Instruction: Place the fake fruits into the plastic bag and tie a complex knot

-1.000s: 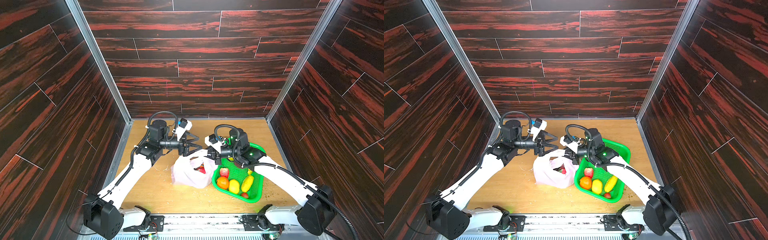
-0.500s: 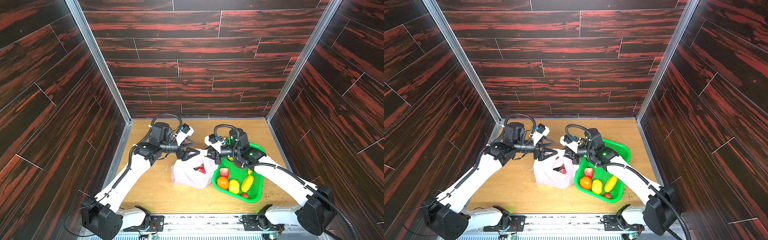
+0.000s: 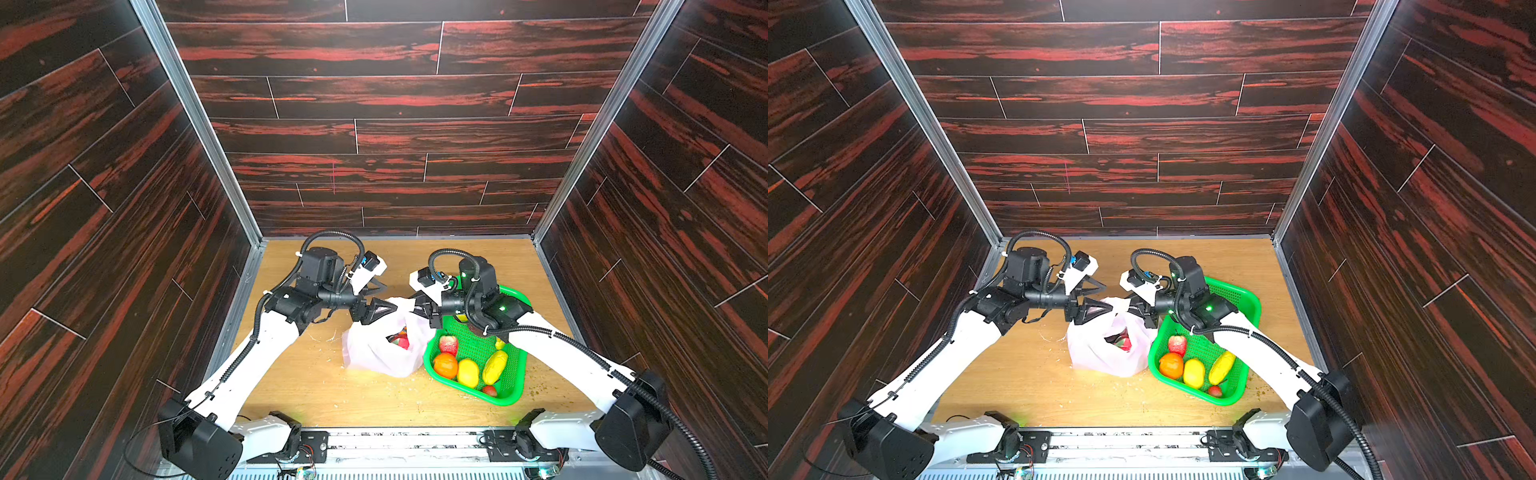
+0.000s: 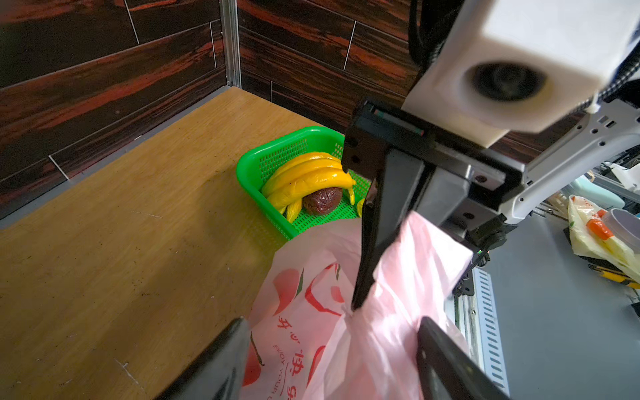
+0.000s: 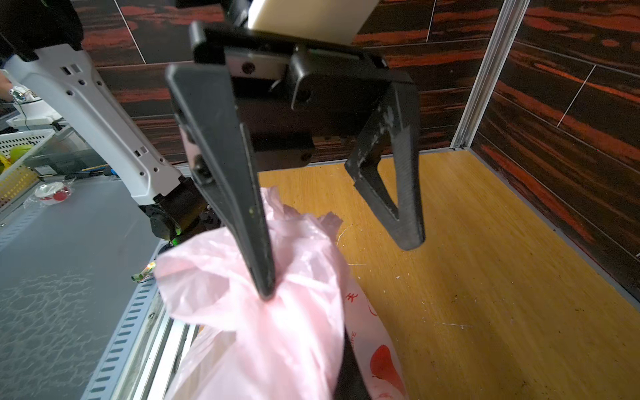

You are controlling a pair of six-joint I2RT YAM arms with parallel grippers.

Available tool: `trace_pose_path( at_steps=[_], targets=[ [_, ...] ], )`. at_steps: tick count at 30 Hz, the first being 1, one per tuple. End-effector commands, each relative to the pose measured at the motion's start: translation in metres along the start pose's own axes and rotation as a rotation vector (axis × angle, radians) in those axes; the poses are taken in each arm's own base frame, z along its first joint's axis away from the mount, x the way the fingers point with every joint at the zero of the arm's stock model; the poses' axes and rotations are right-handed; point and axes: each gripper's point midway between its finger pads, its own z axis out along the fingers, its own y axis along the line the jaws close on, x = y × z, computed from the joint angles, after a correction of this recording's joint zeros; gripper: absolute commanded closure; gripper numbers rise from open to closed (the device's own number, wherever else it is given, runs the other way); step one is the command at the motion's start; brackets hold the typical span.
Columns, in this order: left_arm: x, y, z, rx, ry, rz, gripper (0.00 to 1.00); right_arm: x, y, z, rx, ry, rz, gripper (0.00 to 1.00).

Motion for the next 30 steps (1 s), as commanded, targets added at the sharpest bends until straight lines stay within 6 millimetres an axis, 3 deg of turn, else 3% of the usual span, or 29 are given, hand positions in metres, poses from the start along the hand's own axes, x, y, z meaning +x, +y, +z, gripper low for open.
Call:
trace_pose_path(
  at_steps=[1,9,18,26,30],
  targets=[
    [0.012,-0.005,-0.001,0.008,0.025,0.020,0.21,-0.023,0.004,-0.009,0.006,-0.050,-0.056,1.00],
    [0.022,0.004,0.003,-0.028,0.039,0.017,0.21,-0.024,0.004,-0.009,0.004,-0.053,-0.054,1.00],
    [0.022,0.001,0.004,0.001,0.041,0.003,0.40,-0.022,0.000,-0.007,0.016,-0.047,-0.042,1.00],
    [0.028,0.002,0.008,0.021,0.063,-0.029,0.46,-0.023,-0.001,-0.006,0.015,-0.060,-0.037,1.00],
    [0.029,0.001,0.008,0.022,0.067,-0.029,0.58,-0.025,-0.001,-0.007,0.019,-0.063,-0.038,1.00]
  ],
)
